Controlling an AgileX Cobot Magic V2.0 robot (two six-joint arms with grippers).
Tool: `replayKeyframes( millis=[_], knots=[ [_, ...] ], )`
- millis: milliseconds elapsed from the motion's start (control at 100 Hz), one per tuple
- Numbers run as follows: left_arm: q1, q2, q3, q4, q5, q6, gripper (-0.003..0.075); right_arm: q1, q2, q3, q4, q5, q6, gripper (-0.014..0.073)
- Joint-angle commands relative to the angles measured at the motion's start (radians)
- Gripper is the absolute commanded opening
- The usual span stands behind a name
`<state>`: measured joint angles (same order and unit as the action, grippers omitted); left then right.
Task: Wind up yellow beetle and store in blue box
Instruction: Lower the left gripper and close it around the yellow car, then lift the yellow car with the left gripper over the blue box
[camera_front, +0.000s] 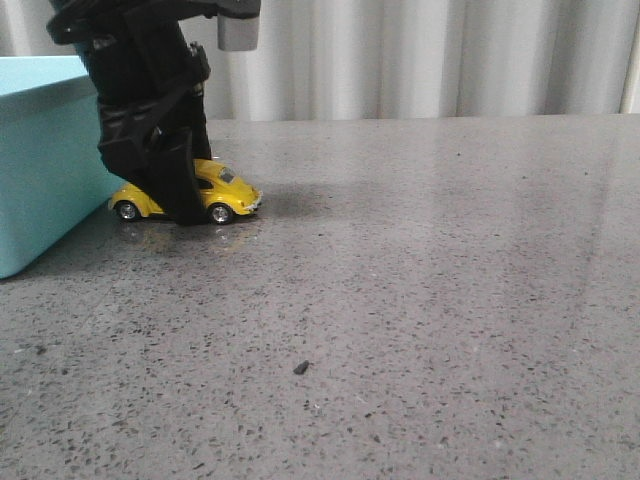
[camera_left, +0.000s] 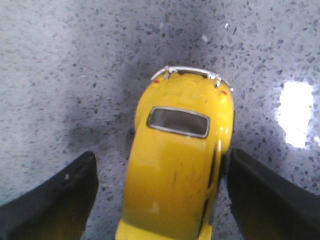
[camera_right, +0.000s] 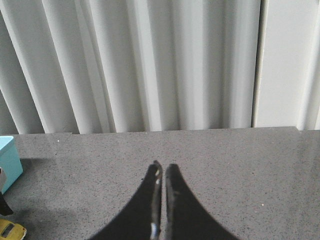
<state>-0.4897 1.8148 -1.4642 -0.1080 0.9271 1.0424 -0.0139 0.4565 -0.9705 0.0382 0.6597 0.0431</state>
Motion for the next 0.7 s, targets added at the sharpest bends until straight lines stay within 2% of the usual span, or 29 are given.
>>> replayKeyframes(
  millis=[0,220,480,580,690],
  knots=[
    [-0.007,-0.042,-0.030,-0.019,-0.030,0.000,0.0493,-0.005,0.010,-0.022,-0.011,-0.084,-0.012,-0.0061],
    [-0.007,-0.041,-0.030,-0.019,-0.028,0.000,0.0477,-0.005,0.010,-0.022,-0.011,-0.084,-0.012,-0.0061],
    [-0.007,-0.041,-0.030,-0.019,-0.025,0.000,0.0239,-0.005,0.010,-0.022,-0.011,-0.084,-0.012,-0.0061],
    [-0.007,-0.041,-0.030,-0.019,-0.025,0.000,0.0197,-0.005,0.010,-0.022,-0.011,-0.084,-0.012,-0.0061],
    [-0.007,-0.041,-0.030,-0.019,-0.020,0.000,0.0195,-0.005,0.010,-0.022,-0.011,-0.084,-0.012,-0.0061]
  ],
)
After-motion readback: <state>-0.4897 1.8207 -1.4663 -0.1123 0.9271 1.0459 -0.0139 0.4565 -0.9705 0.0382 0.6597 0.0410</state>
